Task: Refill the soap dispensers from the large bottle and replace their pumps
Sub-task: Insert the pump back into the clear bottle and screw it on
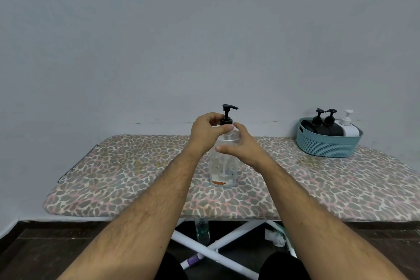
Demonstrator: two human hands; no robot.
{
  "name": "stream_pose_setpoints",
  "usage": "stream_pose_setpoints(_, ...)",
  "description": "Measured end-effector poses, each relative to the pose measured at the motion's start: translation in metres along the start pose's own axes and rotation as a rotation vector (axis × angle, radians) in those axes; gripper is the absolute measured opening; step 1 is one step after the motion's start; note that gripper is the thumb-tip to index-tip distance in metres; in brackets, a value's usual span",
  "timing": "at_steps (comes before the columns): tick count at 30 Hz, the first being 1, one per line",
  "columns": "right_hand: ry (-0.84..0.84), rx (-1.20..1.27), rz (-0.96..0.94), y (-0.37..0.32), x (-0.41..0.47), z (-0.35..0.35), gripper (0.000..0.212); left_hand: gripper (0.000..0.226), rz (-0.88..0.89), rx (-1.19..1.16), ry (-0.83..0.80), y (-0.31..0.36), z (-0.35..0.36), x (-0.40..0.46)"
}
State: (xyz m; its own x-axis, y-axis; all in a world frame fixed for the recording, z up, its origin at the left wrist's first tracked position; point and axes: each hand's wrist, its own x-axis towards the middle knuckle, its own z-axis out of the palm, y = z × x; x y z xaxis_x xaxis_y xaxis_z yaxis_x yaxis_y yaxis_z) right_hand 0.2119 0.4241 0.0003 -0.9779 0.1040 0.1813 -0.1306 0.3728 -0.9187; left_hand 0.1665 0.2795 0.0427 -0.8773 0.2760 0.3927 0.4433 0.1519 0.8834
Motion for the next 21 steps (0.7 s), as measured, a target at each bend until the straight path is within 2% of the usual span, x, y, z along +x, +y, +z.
stream_pose_setpoints(2, 0.006, -0.002, -0.009, 0.0, 0.003, 0.003, 0.076, 0.023, -0.003, 0.006, -0.048, 0.0, -0.004, 0.001)
stream_pose_setpoints(4, 0.024, -0.005, -0.004, 0.001, 0.003, 0.005, 0.065, 0.027, -0.004, 0.021, -0.097, 0.0, -0.009, 0.001)
stream_pose_setpoints(10, 0.038, -0.033, 0.02, 0.003, 0.003, 0.007, 0.08, 0.034, -0.055, 0.039, -0.272, 0.003, -0.025, 0.007)
stream_pose_setpoints(12, 0.041, -0.03, 0.022, 0.004, 0.002, 0.007, 0.078, 0.034, -0.063, 0.032, -0.3, 0.005, -0.024, 0.009)
stream_pose_setpoints(15, 0.034, -0.023, 0.025, 0.002, 0.001, 0.007, 0.072, 0.032, -0.048, 0.033, -0.302, 0.007, -0.022, 0.011)
stream_pose_setpoints(18, 0.037, -0.003, 0.005, 0.002, 0.0, 0.008, 0.067, 0.02, -0.035, 0.024, -0.266, 0.006, -0.018, 0.011)
stream_pose_setpoints(21, 0.02, 0.016, -0.008, 0.001, -0.001, 0.008, 0.069, 0.039, -0.026, 0.11, -0.136, 0.006, -0.011, 0.011)
